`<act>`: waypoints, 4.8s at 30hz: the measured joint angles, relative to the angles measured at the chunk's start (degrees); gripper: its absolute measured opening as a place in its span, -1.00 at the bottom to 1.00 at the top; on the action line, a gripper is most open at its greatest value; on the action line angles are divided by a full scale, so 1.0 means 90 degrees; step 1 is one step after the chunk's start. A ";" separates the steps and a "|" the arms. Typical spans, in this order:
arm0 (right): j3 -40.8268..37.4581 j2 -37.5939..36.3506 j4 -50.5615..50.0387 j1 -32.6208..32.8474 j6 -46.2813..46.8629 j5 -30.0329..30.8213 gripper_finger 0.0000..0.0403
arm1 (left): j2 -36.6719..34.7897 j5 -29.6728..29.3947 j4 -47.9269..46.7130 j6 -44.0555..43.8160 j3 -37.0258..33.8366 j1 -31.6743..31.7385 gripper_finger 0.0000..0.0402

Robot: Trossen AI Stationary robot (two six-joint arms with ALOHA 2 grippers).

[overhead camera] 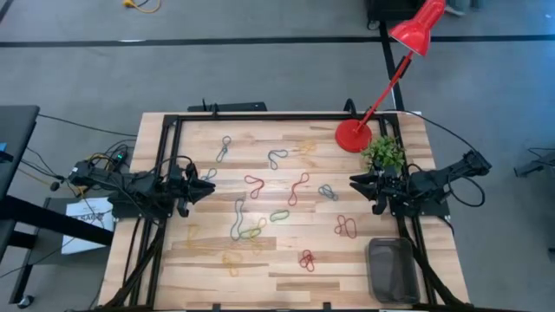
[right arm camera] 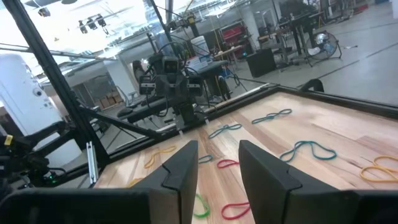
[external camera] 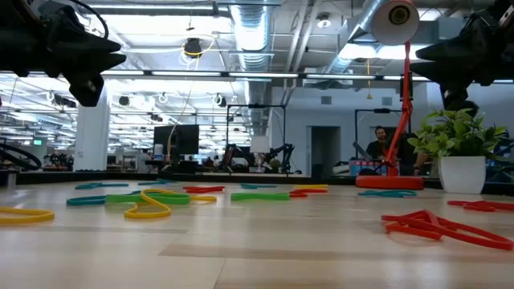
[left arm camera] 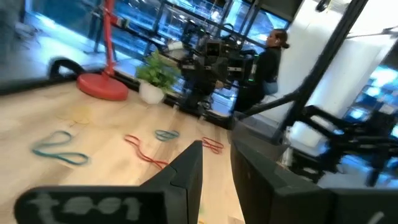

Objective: Pick and place items into bin
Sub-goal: Put the blue rubber band into the black bin

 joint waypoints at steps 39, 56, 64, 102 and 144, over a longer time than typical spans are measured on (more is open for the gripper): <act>0.2285 0.1088 0.0069 -0.0896 -0.1626 -0.0180 -0.45 | 0.2374 -0.2683 -0.0727 0.2724 0.3458 0.0000 -0.64; 0.5377 0.4627 -0.0493 -0.2094 -0.0866 -0.0181 -0.45 | 0.5181 -0.1649 -0.2004 0.3290 0.7226 -0.0028 -0.64; 0.5462 0.5633 -0.0363 -0.2175 -0.0572 -0.0178 -0.45 | 0.5248 -0.1011 -0.2289 0.3693 0.7235 -0.0029 -0.64; 0.5462 0.6241 0.0792 -0.2501 -0.1671 -0.0487 -0.45 | 0.5587 -0.2641 -0.2868 0.4057 0.7227 0.0005 -0.64; 0.5457 0.6640 0.0768 -0.2552 -0.1127 -0.1302 -0.45 | 0.6252 -0.1597 -0.2952 0.3247 0.7230 0.0002 -0.64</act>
